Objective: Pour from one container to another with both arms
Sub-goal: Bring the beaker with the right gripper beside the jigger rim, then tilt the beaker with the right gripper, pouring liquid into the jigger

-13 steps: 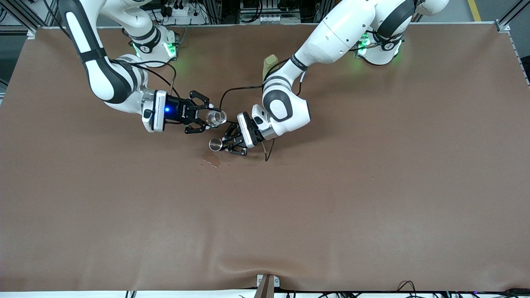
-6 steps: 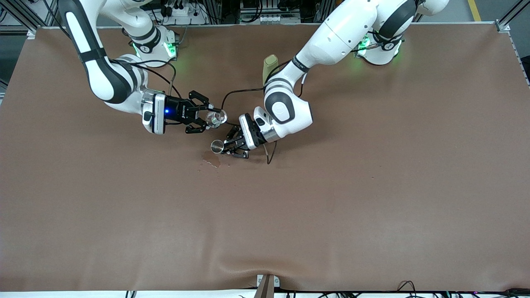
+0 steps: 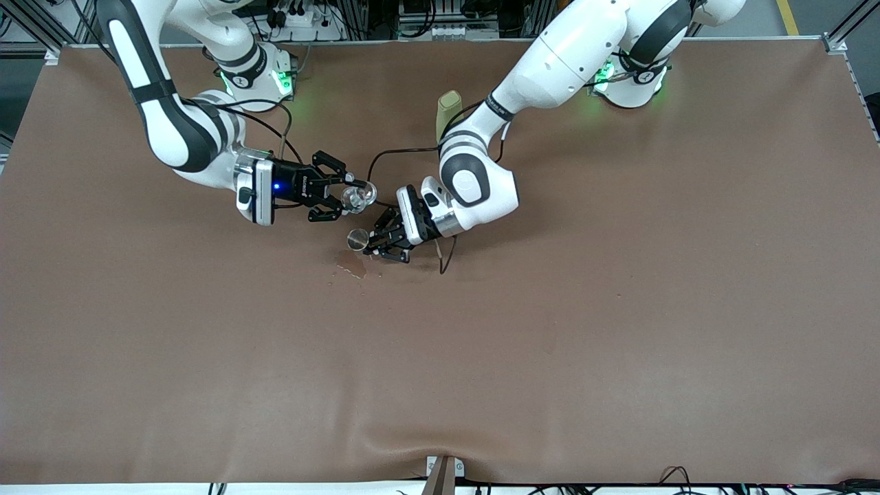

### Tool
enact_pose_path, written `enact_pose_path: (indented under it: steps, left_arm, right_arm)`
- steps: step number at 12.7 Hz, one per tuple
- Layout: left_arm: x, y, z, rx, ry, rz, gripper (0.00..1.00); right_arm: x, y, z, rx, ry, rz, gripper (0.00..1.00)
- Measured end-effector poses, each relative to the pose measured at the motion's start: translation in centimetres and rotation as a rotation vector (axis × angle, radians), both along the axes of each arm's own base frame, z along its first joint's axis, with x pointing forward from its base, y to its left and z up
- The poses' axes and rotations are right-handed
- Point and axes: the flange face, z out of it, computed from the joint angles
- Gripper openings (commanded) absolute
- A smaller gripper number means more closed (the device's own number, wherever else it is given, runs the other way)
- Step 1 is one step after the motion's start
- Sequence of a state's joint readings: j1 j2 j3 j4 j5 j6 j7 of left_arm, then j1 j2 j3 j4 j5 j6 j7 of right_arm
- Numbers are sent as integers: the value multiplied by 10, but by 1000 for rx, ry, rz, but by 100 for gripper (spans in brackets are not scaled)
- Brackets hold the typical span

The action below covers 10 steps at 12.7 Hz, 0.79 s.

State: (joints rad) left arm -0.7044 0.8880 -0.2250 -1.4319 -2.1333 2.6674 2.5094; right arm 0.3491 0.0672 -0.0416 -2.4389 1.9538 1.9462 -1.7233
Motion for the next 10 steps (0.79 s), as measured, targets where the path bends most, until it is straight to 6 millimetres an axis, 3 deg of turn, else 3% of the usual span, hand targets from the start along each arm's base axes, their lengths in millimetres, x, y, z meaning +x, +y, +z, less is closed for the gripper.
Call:
enact_pose_path:
  steps: [10]
  left_arm:
    - [-1,1,-7,-45,-45,-34,0]
  right_arm:
    - [0,-1,0,22,103,-13,13]
